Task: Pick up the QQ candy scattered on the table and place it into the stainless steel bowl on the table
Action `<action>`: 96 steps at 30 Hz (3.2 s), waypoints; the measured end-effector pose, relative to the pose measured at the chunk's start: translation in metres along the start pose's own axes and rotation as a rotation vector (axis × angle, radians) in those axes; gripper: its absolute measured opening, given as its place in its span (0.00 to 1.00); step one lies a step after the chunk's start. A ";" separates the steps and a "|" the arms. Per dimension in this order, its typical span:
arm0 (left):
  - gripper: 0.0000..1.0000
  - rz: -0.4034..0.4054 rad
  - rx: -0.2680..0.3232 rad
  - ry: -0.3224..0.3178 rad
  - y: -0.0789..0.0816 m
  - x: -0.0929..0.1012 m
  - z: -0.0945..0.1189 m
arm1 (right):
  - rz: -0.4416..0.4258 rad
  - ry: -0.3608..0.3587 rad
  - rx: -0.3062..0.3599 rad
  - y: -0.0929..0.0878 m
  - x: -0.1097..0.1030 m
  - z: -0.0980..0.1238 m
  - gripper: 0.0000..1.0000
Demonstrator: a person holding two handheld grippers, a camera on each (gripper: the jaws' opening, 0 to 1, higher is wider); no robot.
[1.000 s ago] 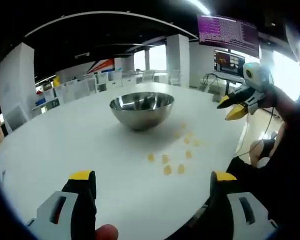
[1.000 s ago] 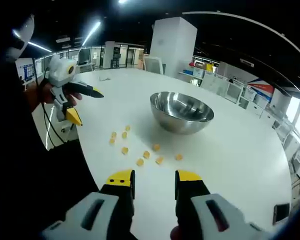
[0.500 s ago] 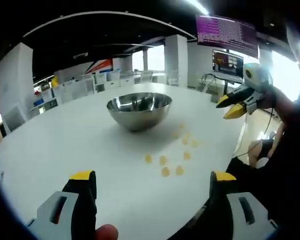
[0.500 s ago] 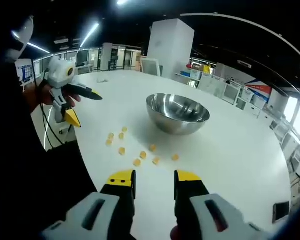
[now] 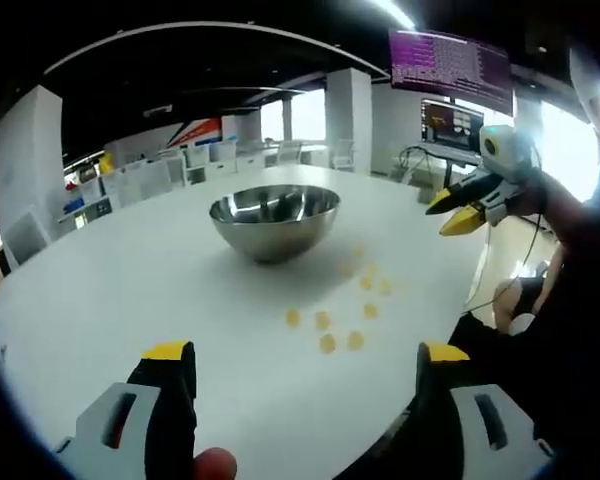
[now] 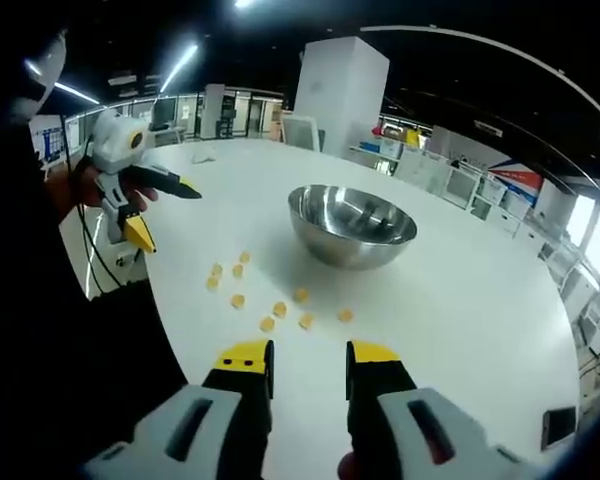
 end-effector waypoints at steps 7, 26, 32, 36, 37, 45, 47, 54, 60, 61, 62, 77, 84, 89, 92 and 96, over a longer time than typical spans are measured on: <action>0.89 -0.012 0.005 -0.002 0.000 -0.001 0.001 | 0.010 -0.003 -0.009 -0.001 0.001 -0.003 0.29; 0.87 -0.004 0.004 -0.007 -0.010 0.003 0.009 | 0.098 0.008 -0.077 0.009 0.037 -0.055 0.25; 0.86 -0.003 0.008 -0.013 -0.009 0.004 0.010 | 0.088 0.030 -0.113 0.004 0.049 -0.084 0.24; 0.86 -0.001 0.008 -0.009 -0.010 0.003 0.012 | 0.067 0.052 -0.134 -0.001 0.052 -0.100 0.23; 0.86 0.001 0.008 -0.007 -0.011 0.002 0.012 | 0.055 0.057 -0.138 -0.002 0.053 -0.105 0.23; 0.86 0.010 0.005 0.001 -0.013 -0.001 0.014 | 0.037 0.083 -0.168 -0.011 0.051 -0.122 0.20; 0.86 0.012 0.004 0.001 -0.014 -0.001 0.014 | 0.037 0.085 -0.170 -0.012 0.051 -0.122 0.19; 0.86 0.014 0.003 0.001 -0.014 -0.001 0.013 | 0.018 0.091 -0.168 -0.014 0.050 -0.123 0.14; 0.86 0.015 0.003 0.001 -0.014 -0.001 0.013 | 0.010 0.099 -0.173 -0.017 0.048 -0.123 0.14; 0.86 0.015 0.003 0.001 -0.014 -0.001 0.013 | 0.009 0.101 -0.174 -0.017 0.047 -0.124 0.14; 0.86 0.017 0.002 0.001 -0.014 -0.001 0.013 | 0.004 0.101 -0.168 -0.017 0.047 -0.124 0.13; 0.86 0.016 0.001 0.002 -0.015 0.002 0.014 | -0.016 0.091 -0.133 -0.010 0.046 -0.118 0.07; 0.86 0.012 0.008 -0.010 -0.009 0.005 0.010 | -0.015 0.063 -0.016 0.022 0.039 -0.085 0.07; 0.86 0.012 0.017 -0.022 -0.004 0.008 0.006 | -0.038 0.049 0.101 0.041 0.041 -0.052 0.07; 0.86 0.010 0.019 -0.026 -0.001 0.009 0.004 | -0.047 0.045 0.164 0.049 0.035 -0.030 0.07; 0.86 0.017 0.032 -0.035 0.005 0.008 0.003 | -0.070 0.035 0.244 0.059 0.028 0.000 0.07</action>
Point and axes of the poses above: the point that each gripper's makers call its tool centre point, and the gripper's own axes: z roughly backward along the fingers, x roughly to its right, y roughly out of its top, the point moved 3 cm from there along z, roughly backward along the fingers, and after that the axes turned 4 degrees about y, right-handed, at the moved point
